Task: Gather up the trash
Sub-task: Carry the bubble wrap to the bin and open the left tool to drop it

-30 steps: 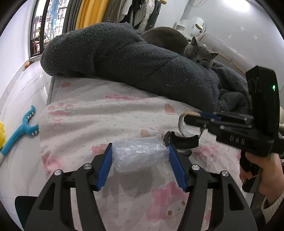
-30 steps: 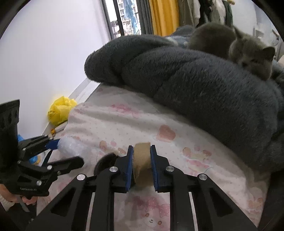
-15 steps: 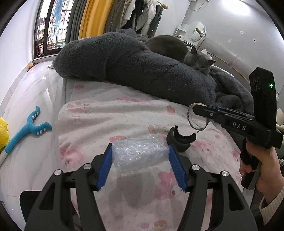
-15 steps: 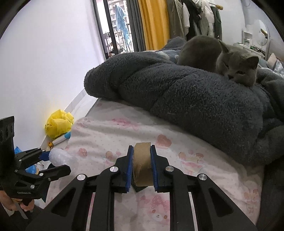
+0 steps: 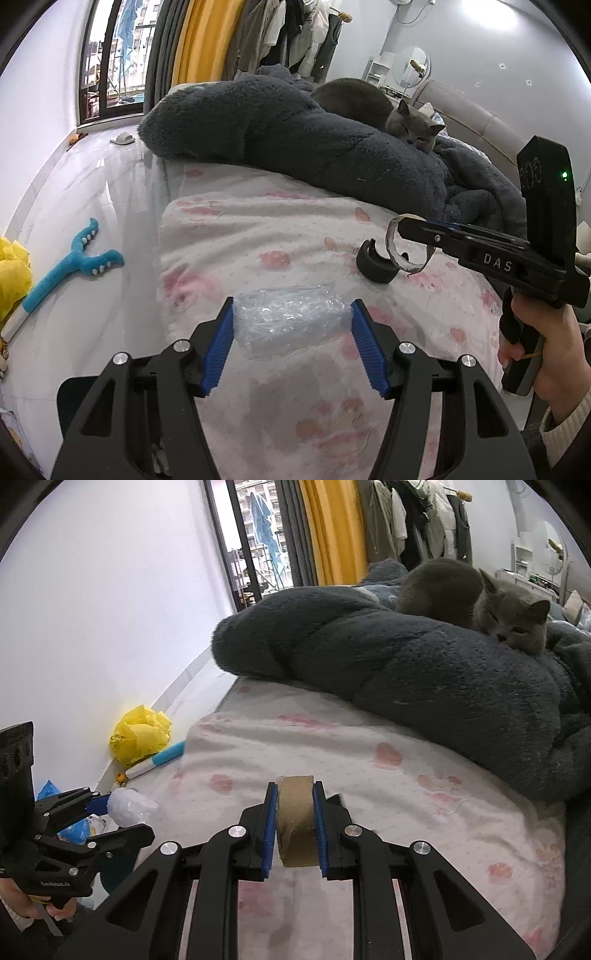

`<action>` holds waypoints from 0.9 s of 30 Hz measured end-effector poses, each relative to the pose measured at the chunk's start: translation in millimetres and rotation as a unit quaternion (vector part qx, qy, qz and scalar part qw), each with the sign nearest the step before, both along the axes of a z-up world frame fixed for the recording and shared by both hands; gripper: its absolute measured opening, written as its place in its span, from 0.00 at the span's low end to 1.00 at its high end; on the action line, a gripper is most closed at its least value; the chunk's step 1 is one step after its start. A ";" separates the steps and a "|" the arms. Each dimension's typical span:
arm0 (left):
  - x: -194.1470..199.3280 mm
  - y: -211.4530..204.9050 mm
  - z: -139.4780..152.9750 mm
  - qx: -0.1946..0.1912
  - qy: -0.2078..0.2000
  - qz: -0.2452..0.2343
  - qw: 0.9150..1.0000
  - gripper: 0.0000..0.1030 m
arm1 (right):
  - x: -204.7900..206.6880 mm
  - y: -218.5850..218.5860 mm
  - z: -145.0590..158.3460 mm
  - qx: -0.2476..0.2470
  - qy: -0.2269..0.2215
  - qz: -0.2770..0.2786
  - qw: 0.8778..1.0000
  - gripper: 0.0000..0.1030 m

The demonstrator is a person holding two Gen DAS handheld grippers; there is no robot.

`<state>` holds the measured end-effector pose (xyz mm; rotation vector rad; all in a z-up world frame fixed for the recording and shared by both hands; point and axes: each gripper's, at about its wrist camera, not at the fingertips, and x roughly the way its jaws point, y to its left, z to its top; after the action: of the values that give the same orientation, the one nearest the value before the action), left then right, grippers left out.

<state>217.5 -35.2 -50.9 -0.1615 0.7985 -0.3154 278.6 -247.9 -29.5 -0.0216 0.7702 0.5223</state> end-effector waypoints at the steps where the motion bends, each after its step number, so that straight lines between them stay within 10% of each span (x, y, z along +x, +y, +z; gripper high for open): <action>1: -2.3 2.7 -0.3 0.001 0.001 0.001 1.000 0.62 | -3.0 4.1 0.1 0.002 0.000 0.002 1.000 0.18; 27: -55.1 119.4 -50.1 0.042 0.077 0.074 0.993 0.62 | -59.4 152.3 -11.1 0.012 0.013 0.114 0.993 0.18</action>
<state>162.5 84.2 -100.9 -0.1657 0.9449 -0.1300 219.2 -95.6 -40.7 -0.0814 0.7917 0.7490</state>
